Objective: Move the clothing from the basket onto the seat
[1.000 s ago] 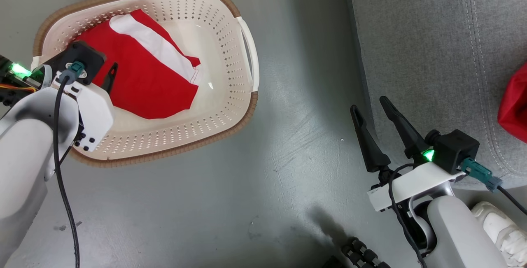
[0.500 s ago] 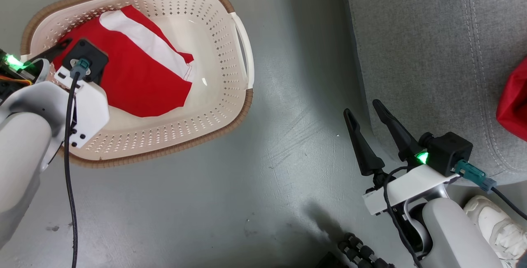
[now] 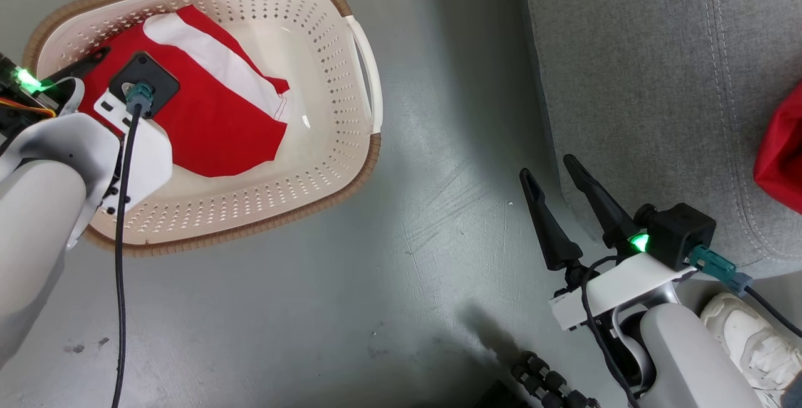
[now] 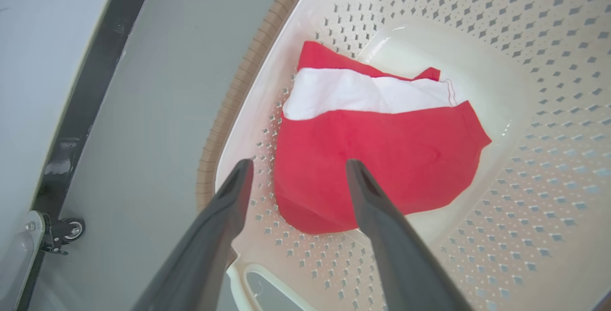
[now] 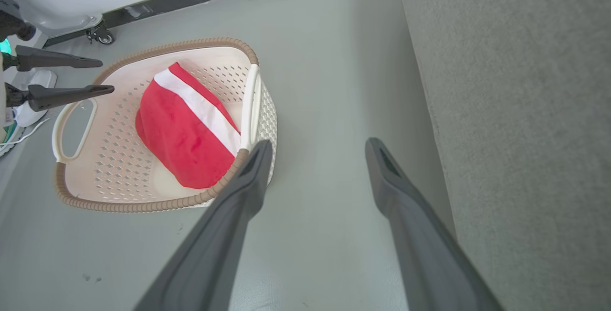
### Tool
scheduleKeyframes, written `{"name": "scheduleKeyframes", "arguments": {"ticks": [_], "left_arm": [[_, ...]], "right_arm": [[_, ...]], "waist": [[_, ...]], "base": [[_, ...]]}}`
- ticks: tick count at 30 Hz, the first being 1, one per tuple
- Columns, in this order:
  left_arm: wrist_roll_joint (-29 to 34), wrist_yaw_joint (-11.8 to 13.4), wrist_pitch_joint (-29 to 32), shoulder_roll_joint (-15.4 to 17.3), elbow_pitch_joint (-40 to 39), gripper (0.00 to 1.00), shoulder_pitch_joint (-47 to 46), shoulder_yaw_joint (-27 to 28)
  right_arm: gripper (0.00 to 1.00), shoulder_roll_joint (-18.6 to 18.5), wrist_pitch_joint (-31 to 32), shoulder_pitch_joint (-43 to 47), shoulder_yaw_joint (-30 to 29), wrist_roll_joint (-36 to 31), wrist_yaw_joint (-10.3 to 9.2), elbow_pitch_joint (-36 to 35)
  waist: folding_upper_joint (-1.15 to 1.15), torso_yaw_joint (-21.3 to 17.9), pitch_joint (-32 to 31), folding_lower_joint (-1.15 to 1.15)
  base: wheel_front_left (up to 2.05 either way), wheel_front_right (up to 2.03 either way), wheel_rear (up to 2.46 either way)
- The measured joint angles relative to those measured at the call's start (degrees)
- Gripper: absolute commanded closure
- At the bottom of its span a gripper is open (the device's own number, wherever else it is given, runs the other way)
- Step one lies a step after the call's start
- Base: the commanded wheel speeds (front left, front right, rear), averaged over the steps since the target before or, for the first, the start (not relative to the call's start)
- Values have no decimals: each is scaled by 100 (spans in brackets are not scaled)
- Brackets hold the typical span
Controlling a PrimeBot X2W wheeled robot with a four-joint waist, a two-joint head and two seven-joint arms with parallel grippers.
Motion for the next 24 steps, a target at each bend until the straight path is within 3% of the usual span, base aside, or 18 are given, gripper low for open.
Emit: {"name": "scheduleKeyframes", "arguments": {"ticks": [24], "left_arm": [[0, -59, 65, 48, 105, 0, -307, 53]], "right_arm": [[0, 2, 1, 214, 113, 121, 0, -110]], "waist": [[0, -123, 323, 0]], "base": [[0, 0, 0]]}}
